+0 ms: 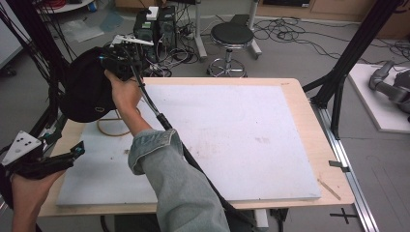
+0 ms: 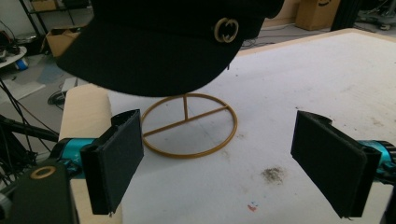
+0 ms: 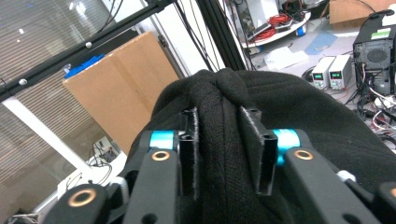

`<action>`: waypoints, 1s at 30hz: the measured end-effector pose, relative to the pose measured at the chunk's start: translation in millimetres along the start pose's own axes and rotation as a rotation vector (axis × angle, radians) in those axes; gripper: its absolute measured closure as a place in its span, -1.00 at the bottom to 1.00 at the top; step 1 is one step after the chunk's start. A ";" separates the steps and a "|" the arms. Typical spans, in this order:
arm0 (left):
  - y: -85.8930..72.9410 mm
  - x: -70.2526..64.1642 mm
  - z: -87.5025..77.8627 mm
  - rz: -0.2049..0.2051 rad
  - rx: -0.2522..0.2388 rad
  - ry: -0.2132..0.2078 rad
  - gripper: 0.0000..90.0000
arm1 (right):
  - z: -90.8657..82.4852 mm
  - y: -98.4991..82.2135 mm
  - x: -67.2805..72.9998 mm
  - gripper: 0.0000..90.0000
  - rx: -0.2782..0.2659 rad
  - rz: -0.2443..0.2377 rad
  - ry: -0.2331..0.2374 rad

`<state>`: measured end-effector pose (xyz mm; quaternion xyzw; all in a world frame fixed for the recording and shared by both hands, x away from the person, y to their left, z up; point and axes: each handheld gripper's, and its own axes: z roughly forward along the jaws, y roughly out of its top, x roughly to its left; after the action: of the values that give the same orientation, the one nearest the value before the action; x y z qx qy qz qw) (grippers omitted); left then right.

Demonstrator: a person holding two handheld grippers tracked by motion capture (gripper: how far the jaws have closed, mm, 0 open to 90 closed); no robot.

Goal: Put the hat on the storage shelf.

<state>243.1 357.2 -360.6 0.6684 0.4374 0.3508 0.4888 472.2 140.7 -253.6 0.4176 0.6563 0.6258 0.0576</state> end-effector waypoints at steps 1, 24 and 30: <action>0.1 0.3 -0.2 0.001 0.001 0.000 -0.62 | 1.0 -0.7 0.0 0.49 0.008 0.002 -0.003; 0.5 -4.7 6.0 0.012 0.013 -0.014 -0.61 | -51.7 19.2 -40.0 0.13 -0.039 -0.056 -0.094; -2.6 -4.7 11.8 0.008 0.030 -0.014 -0.61 | -86.6 28.3 -64.8 0.06 -0.075 -0.063 -0.148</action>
<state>251.2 349.1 -366.6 0.6799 0.4365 0.3415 0.4801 475.7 29.8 -239.8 0.4394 0.6392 0.6151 0.1411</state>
